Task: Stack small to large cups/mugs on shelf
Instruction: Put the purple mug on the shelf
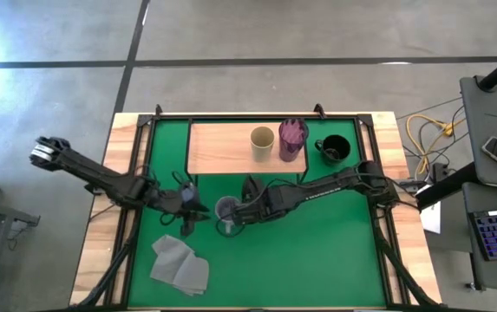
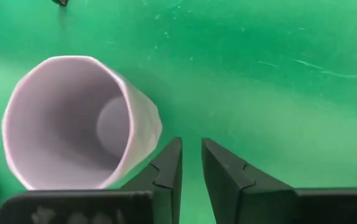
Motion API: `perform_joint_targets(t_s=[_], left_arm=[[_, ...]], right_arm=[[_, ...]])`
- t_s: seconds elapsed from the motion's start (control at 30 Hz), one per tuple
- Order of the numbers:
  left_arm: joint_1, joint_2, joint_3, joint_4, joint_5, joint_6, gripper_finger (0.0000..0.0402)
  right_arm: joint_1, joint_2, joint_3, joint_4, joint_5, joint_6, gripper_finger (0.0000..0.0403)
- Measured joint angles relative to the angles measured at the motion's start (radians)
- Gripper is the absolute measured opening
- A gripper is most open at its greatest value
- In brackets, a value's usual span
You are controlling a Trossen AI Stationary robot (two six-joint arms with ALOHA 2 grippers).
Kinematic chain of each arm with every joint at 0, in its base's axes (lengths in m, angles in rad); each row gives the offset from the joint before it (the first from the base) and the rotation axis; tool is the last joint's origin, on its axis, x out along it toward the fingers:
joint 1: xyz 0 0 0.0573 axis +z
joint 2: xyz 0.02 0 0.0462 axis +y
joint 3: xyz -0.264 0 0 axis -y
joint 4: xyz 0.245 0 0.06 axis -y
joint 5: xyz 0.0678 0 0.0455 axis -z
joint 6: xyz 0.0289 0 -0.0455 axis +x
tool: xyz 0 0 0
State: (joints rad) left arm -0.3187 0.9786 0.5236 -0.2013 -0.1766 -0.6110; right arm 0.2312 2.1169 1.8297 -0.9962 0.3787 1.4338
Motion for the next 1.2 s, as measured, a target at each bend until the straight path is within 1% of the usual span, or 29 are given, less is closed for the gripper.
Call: perform_joint_targets(t_s=[0.13, 0.23, 0.33, 0.43, 0.57, 0.63, 0.8, 0.97, 1.07, 1.2], left_arm=[[0.056, -0.002, 0.001, -0.033, 0.019, -0.159, 0.0105], [0.097, 0.021, 0.049, -0.074, 0.029, -0.219, 0.0105], [0.125, 0.05, 0.143, -0.208, 0.009, -0.243, 0.0105], [0.138, 0.102, 0.266, -0.358, 0.009, -0.225, 0.0105], [0.143, 0.222, 0.409, -0.565, -0.014, -0.304, 0.0105], [0.143, 0.285, 0.45, -0.613, -0.012, -0.324, 0.0105], [0.143, 0.393, 0.522, -0.609, -0.005, -0.325, 0.0105], [0.143, 0.438, 0.571, -0.585, -0.017, -0.325, 0.0105], [0.152, 0.468, 0.574, -0.592, -0.022, -0.325, 0.0105], [0.153, 0.506, 0.566, -0.587, 0.007, -0.325, 0.0105]], right_arm=[[0.024, -0.001, 0.012, -0.003, 0.0, 0.014, 0.0099], [0.049, -0.001, 0.034, -0.038, 0.016, 0.053, 0.0131], [0.08, -0.003, 0.066, -0.138, 0.041, 0.109, 0.0159], [0.114, -0.003, 0.099, -0.249, 0.046, 0.164, 0.018], [0.161, -0.007, 0.119, -0.324, 0.046, 0.241, 0.0195], [0.184, -0.007, 0.123, -0.34, 0.058, 0.28, 0.0198], [0.249, -0.007, 0.123, -0.352, 0.096, 0.38, 0.0199], [0.313, -0.008, 0.119, -0.369, 0.106, 0.471, 0.0199], [0.346, -0.008, 0.118, -0.371, 0.124, 0.525, 0.0199], [0.378, -0.008, 0.117, -0.392, 0.129, 0.567, 0.0199]])
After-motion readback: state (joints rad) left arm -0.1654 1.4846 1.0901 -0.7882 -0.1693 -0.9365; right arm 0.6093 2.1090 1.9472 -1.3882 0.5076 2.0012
